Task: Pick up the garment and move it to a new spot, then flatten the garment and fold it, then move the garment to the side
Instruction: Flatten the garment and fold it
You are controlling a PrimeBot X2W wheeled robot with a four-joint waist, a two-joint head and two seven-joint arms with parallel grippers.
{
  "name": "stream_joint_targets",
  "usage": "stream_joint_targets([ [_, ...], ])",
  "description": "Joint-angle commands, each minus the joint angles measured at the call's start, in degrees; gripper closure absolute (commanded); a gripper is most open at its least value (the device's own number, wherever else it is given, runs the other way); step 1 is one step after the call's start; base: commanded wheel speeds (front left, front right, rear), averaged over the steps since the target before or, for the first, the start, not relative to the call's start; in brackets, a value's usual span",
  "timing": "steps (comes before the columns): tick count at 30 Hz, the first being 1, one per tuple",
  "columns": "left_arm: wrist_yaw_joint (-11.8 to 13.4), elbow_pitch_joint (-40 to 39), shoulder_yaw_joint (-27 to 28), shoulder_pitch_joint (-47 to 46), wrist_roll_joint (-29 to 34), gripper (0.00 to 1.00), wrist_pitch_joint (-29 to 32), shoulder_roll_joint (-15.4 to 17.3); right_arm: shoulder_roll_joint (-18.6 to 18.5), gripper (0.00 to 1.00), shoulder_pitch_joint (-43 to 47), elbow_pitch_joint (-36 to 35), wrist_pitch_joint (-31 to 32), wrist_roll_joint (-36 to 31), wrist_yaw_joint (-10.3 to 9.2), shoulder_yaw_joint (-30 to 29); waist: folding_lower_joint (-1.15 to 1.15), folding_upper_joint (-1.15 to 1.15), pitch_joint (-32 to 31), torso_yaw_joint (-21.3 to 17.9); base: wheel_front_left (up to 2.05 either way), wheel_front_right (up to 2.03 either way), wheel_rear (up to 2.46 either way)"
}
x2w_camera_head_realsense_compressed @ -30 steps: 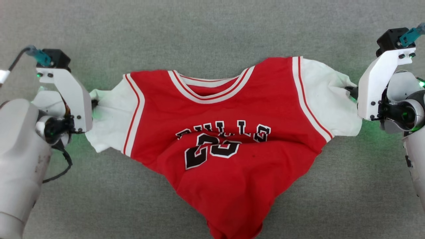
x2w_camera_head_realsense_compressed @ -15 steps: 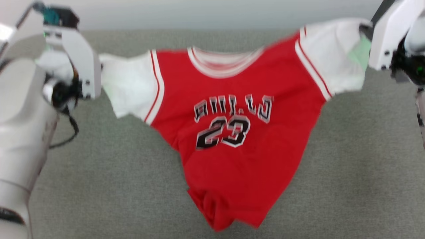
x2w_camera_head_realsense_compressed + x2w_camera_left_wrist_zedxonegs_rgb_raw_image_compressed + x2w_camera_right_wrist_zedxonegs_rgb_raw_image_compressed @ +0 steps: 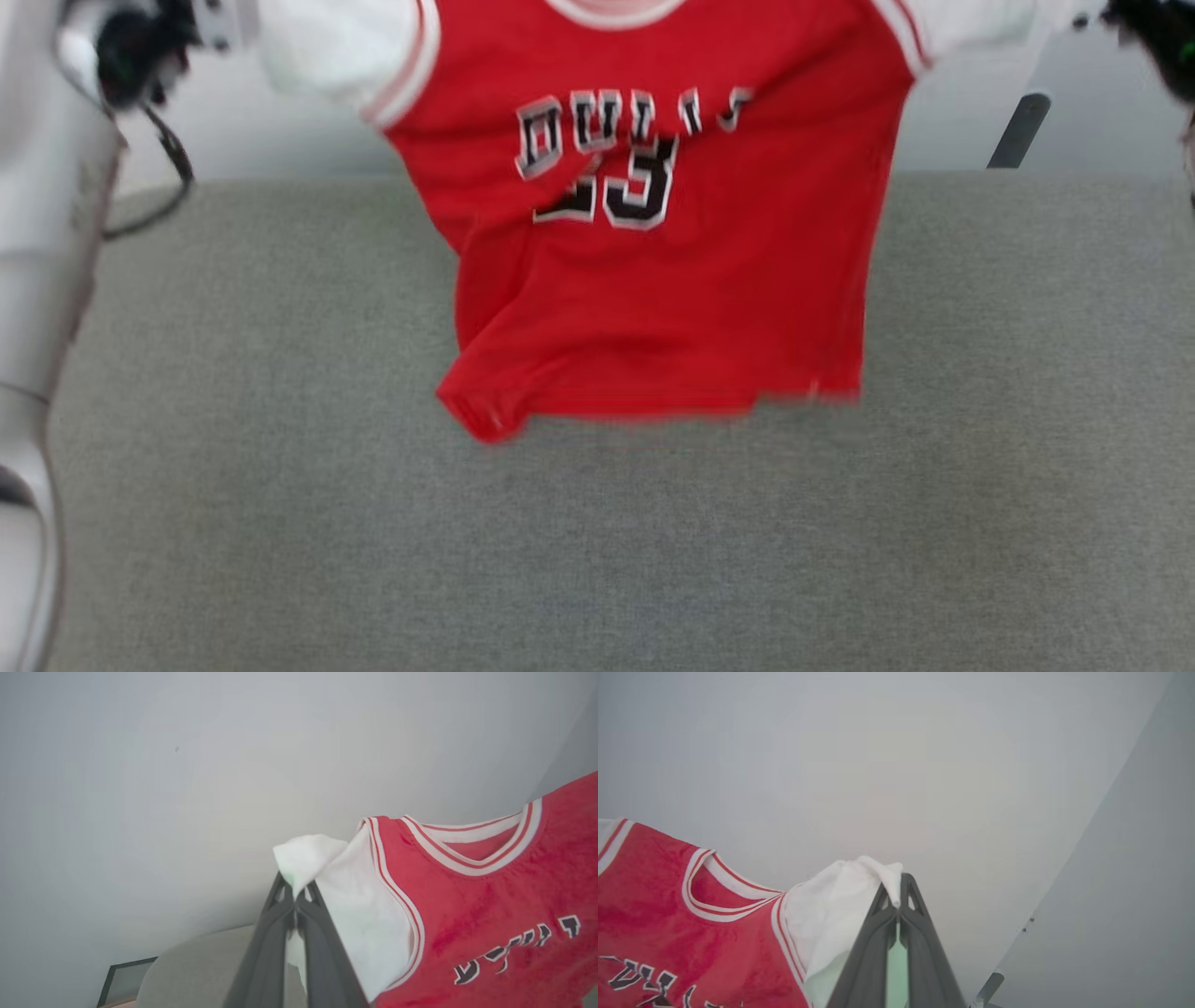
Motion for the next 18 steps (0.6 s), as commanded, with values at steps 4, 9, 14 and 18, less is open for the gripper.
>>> stream_joint_targets([
  [4, 1.2, 1.5, 0.1, -4.1, 1.8, 1.0, -3.8, 0.1, -0.2, 1.0, -4.9, 3.2, -6.4, -2.1, -0.02, 1.1, 0.0, 0.0, -0.6, -0.7, 0.0, 0.0, 0.0],
  [9, 1.5, 3.3, 0.1, -6.8, 2.7, 1.0, -7.0, 0.3, 0.1, 1.0, -9.1, 8.1, -11.1, -3.8, -0.02, 0.5, 0.0, 0.0, 0.7, -0.8, 0.0, 0.0, 0.0],
  [14, 1.3, 4.8, 0.2, -8.7, 3.0, 1.0, -9.2, 0.3, -0.1, 1.0, -12.3, 11.7, -14.0, -4.9, -0.02, 0.4, 0.0, 0.0, 4.0, -0.7, 0.0, 0.0, 0.0],
  [18, 1.9, 4.9, 0.7, -11.6, 3.2, 1.0, -12.3, -0.2, -0.7, 1.0, -15.8, 13.7, -16.7, -6.7, -0.02, -0.4, 0.0, 0.0, 9.1, -0.7, 0.0, 0.0, 0.0],
])
